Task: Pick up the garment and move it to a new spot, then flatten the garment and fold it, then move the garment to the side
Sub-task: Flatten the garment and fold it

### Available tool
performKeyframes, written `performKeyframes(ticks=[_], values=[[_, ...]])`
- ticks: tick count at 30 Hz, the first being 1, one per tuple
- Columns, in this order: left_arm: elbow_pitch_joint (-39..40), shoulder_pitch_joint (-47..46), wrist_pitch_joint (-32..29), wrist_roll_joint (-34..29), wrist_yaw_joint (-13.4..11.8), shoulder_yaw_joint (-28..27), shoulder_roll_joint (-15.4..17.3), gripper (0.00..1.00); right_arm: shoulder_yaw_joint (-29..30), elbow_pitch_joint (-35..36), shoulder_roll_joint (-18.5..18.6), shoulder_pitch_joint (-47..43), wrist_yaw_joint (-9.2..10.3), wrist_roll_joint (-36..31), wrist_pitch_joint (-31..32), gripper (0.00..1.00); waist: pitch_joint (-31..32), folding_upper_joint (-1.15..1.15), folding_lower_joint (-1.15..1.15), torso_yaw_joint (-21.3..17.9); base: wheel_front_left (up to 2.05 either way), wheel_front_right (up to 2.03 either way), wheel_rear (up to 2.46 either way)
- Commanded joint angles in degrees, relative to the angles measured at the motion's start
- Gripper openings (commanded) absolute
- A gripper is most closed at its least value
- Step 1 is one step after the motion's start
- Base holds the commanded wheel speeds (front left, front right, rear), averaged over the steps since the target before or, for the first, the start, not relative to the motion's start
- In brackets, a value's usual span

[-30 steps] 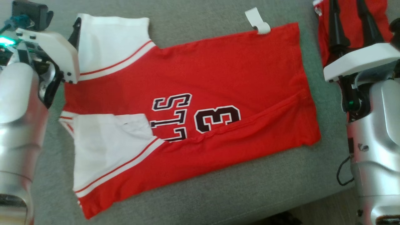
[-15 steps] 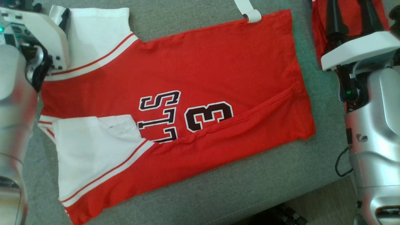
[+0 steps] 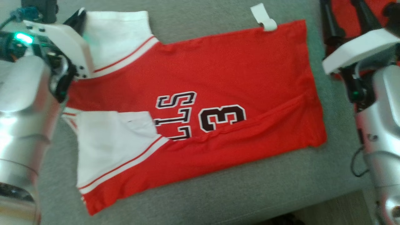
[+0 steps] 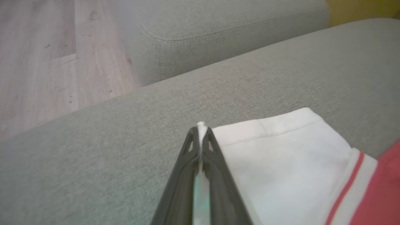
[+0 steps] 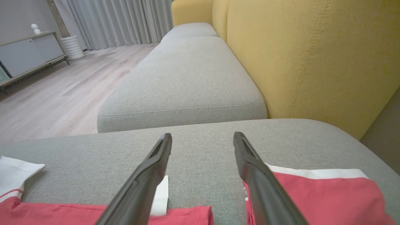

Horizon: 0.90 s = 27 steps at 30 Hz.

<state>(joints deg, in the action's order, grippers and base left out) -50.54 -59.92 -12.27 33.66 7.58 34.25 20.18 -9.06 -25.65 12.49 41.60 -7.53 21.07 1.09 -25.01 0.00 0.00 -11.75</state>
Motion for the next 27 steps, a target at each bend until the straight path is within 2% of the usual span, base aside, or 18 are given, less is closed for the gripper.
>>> performKeyframes(ticks=[1,10,20,27], values=[[3.2,-1.2,3.2,0.6,-0.1,-0.9,1.2,0.0,-1.0,0.8,2.3,-0.2,0.04,1.2,0.6,1.0,2.5,0.0,0.0,3.0,0.0,0.0,0.0],[11.0,2.6,11.7,-0.4,-0.5,0.6,0.3,0.0,-4.9,-5.4,7.2,-0.9,0.04,4.6,5.2,1.0,5.2,0.0,0.0,8.9,0.0,0.0,0.0],[22.3,9.2,9.7,-0.5,-2.2,3.0,1.0,0.0,-8.5,-16.6,10.5,0.7,0.04,6.3,9.0,1.0,5.2,0.0,0.0,13.1,0.0,0.0,0.0],[27.1,11.4,7.9,-0.2,-3.6,3.7,1.6,0.0,-8.7,-24.6,10.2,3.9,0.04,5.0,8.9,1.0,4.5,0.0,0.0,13.8,0.0,0.0,0.0]])
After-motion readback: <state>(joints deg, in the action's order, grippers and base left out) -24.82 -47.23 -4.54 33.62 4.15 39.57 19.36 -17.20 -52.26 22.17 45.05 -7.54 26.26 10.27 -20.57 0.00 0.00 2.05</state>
